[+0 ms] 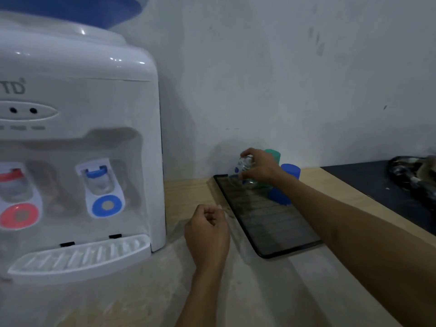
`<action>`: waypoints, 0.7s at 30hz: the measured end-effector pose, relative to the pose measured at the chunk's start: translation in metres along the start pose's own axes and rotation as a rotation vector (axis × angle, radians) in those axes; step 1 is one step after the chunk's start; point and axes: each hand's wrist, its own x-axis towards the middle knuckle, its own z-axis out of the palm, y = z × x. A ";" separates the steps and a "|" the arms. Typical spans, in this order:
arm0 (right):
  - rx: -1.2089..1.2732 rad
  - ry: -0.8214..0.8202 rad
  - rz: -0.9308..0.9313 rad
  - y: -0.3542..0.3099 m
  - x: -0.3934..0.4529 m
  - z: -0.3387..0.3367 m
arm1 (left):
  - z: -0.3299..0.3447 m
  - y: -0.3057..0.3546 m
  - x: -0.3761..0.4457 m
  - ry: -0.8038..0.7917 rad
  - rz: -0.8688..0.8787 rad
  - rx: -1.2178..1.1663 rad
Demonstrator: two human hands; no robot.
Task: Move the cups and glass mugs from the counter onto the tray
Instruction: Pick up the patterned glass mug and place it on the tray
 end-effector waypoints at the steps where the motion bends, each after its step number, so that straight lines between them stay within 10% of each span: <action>1: -0.040 -0.025 -0.012 -0.001 0.007 0.003 | 0.000 0.000 0.000 0.002 0.002 -0.001; 21: -0.281 -0.076 0.016 -0.029 0.033 0.002 | 0.004 -0.001 -0.001 0.004 -0.002 0.051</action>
